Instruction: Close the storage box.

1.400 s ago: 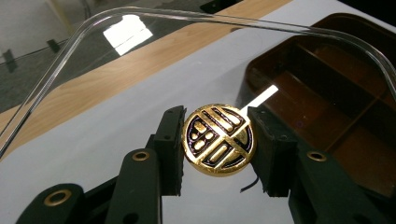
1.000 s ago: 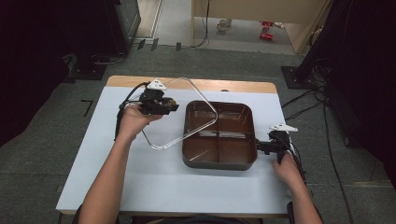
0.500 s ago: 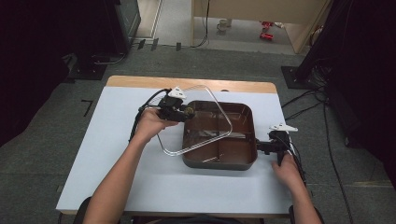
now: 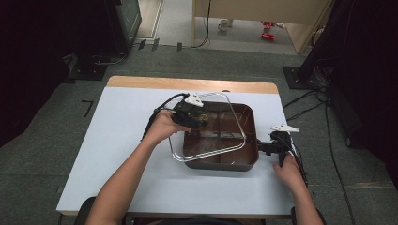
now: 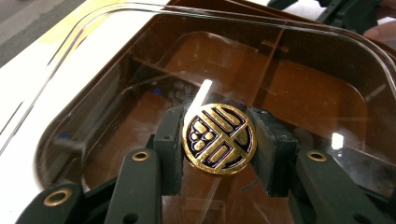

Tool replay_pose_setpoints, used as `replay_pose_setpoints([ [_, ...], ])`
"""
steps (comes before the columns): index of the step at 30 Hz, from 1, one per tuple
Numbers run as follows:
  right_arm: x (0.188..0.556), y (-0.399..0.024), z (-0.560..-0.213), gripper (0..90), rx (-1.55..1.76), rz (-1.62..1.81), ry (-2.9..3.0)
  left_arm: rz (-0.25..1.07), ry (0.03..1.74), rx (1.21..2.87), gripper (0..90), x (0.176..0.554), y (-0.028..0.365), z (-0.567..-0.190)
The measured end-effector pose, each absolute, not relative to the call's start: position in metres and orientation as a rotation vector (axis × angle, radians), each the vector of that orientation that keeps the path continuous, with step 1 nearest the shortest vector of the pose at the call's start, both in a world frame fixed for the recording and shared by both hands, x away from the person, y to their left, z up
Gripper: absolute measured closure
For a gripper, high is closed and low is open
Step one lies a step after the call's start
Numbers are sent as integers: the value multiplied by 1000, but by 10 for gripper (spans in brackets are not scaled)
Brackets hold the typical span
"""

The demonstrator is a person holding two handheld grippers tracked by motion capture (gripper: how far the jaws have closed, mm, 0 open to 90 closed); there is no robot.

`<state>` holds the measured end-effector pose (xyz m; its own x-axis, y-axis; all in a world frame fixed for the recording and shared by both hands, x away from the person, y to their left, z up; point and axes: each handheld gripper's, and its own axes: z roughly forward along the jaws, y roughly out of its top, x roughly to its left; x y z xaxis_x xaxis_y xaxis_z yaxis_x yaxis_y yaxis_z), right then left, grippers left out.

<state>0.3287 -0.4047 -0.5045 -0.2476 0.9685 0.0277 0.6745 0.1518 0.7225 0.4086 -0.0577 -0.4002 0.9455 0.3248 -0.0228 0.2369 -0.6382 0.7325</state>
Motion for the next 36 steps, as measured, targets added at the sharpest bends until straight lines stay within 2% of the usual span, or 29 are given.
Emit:
replay_pose_setpoints([
  [9, 329, -405, -505, 107, 1563, 876, 1986, 86, 222, 2353, 593, 409, -97, -401],
  [18, 329, -405, -504, 107, 1565, 875, 1987, 12, 101, 2412, 593, 420, -112, -413],
  [33, 329, -405, -504, 107, 1566, 875, 1987, -67, 164, 2392, 588, 422, -119, -419],
  [35, 329, -405, -504, 107, 1565, 876, 1987, -77, 187, 2395, 570, 422, -120, -418],
  [36, 329, -405, -504, 107, 1565, 876, 1987, -77, 187, 2395, 526, 422, -120, -418],
])
